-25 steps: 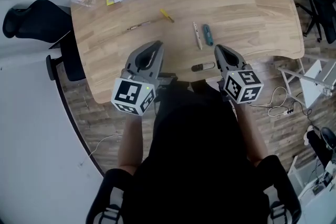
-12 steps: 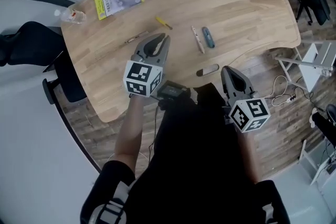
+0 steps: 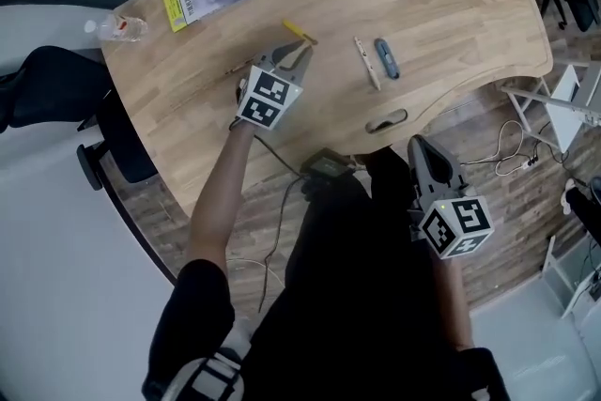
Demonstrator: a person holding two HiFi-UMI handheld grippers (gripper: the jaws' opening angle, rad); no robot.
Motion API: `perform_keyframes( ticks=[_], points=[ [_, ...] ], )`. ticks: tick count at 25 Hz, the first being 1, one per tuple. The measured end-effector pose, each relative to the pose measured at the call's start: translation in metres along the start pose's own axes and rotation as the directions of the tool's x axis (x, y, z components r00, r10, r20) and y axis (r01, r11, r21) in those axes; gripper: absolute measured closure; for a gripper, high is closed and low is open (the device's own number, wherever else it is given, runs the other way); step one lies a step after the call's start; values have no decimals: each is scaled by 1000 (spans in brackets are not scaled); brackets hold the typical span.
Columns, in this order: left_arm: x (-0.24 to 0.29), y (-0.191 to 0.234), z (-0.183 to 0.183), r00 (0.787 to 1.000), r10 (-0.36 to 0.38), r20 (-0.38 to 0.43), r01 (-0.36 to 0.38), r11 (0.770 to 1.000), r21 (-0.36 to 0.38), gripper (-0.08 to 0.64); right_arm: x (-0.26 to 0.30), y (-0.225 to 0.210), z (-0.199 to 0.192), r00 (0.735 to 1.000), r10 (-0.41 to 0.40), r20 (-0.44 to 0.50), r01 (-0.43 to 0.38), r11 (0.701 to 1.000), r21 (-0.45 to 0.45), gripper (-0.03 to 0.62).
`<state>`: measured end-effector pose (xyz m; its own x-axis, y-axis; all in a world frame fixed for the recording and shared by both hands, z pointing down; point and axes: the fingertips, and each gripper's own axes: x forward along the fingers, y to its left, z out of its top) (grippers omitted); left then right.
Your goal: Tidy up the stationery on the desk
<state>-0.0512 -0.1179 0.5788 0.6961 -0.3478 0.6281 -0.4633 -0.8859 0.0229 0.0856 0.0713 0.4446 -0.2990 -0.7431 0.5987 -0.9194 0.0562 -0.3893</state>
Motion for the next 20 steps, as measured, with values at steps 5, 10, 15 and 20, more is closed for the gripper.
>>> perform_keyframes(
  ticks=[5, 10, 15, 20],
  points=[
    [26, 7, -32, 994, -41, -106, 58, 986, 155, 417, 7, 8, 3, 1000, 3, -11, -3, 1000, 8, 571],
    [44, 17, -56, 971, -67, -229, 151, 914, 375, 386, 9, 6, -10, 999, -12, -52, 13, 1000, 9, 571],
    [56, 25, -59, 952, -129, -277, 242, 871, 427, 365, 7, 2, -18, 996, -34, -77, 35, 999, 12, 571],
    [73, 21, -66, 931, -149, -334, 309, 809, 499, 365, 4, 1, -21, 995, -49, -86, 51, 998, 25, 571]
  ],
)
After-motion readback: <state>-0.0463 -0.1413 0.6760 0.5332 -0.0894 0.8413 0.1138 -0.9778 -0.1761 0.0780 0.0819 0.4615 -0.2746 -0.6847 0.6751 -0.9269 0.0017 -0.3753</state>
